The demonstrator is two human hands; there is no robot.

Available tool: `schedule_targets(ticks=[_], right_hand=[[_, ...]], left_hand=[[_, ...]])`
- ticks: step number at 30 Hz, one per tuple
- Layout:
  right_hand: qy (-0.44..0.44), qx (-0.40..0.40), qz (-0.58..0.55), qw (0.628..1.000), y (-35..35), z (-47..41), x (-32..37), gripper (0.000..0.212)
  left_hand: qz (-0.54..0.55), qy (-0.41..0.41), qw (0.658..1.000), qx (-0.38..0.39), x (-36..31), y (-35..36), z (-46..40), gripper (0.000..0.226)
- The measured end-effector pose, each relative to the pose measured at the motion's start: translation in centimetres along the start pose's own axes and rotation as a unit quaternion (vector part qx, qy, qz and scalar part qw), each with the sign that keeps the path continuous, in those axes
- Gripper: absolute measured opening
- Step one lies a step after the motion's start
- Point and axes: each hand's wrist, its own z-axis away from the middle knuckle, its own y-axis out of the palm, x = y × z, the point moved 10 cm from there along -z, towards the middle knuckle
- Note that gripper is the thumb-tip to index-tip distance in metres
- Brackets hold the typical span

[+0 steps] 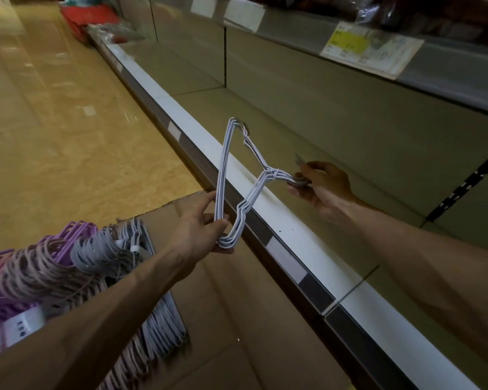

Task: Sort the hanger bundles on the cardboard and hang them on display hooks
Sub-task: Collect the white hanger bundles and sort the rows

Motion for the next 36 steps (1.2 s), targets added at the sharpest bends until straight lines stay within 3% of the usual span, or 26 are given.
schedule_targets(ticks=[5, 11, 18, 29, 36], right_hand=[[-0.042, -0.014, 0.038, 0.998, 3.3, 0.8, 1.1, 0.014], [-0.077, 0.04, 0.129, 0.988, 8.7, 2.5, 1.4, 0.012], [-0.15, 0.095, 0.338, 0.924, 14.4, 5.7, 0.3, 0.015], [-0.164, 0.182, 0.47, 0.848, 22.3, 10.9, -4.7, 0.019], [-0.147, 0.219, 0.484, 0.835, 25.4, 13.3, -6.2, 0.027]], left_hand=[[-0.094, -0.008, 0.995, -0.016, -0.4, -3.5, 0.8, 0.052], [-0.226, 0.003, 0.974, -0.016, -1.2, -8.1, 2.0, 0.041], [-0.295, 0.051, 0.952, -0.057, -2.8, -12.6, 4.0, 0.024], [-0.228, 0.075, 0.961, -0.14, -4.4, -18.9, 7.5, 0.019], [-0.215, 0.072, 0.962, -0.155, -4.4, -20.8, 9.0, 0.017]])
